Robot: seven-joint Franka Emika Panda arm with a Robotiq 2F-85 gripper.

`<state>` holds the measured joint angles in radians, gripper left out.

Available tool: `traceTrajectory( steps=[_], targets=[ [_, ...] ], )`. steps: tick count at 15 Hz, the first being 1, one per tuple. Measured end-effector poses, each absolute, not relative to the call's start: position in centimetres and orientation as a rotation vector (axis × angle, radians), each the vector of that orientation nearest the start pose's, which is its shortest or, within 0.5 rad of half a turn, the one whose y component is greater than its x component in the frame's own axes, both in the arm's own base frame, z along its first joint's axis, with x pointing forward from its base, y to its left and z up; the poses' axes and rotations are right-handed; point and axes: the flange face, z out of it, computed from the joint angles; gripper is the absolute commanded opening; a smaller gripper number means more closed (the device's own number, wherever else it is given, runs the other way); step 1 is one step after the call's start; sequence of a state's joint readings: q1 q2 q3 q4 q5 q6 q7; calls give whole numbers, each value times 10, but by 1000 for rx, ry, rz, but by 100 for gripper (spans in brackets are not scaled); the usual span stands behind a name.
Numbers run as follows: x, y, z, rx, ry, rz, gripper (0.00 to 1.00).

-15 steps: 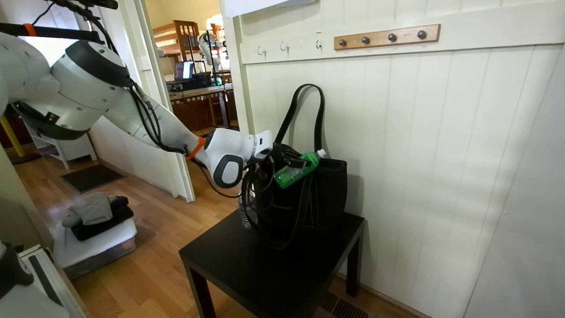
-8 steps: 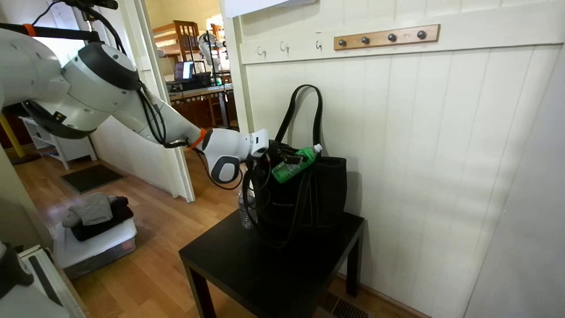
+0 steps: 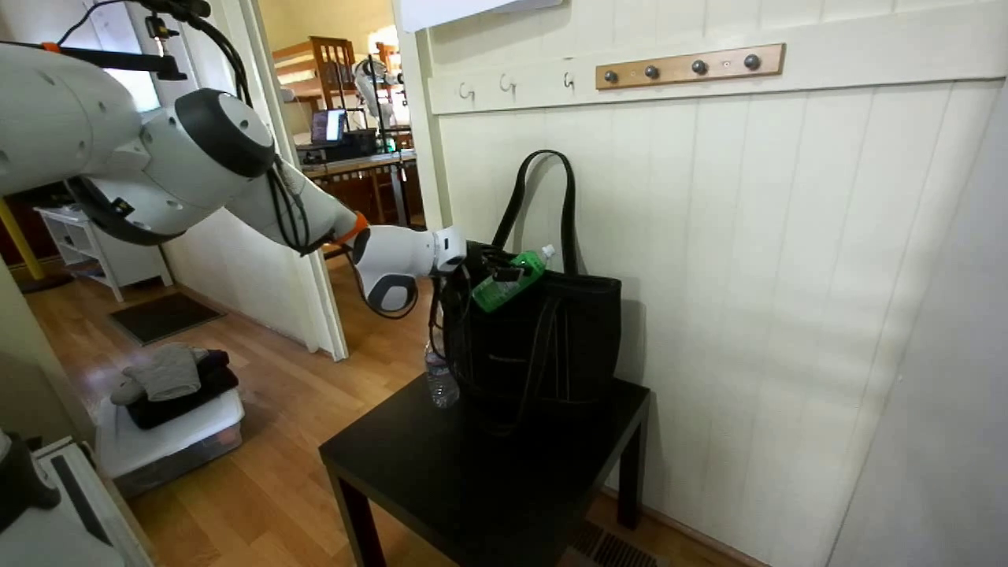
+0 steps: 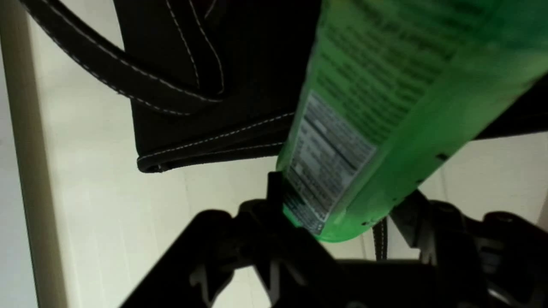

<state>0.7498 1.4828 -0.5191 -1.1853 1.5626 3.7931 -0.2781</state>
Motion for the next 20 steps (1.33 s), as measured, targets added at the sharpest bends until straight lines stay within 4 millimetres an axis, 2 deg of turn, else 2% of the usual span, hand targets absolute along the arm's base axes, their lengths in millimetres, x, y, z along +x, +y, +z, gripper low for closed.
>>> traceTrajectory(
  steps=[5, 14, 20],
  targets=[
    [647, 147, 64, -2545, 852, -1974, 37],
    [647, 120, 59, -2508, 912, -2047, 37],
    [649, 124, 53, -2513, 870, -2017, 37]
  ],
)
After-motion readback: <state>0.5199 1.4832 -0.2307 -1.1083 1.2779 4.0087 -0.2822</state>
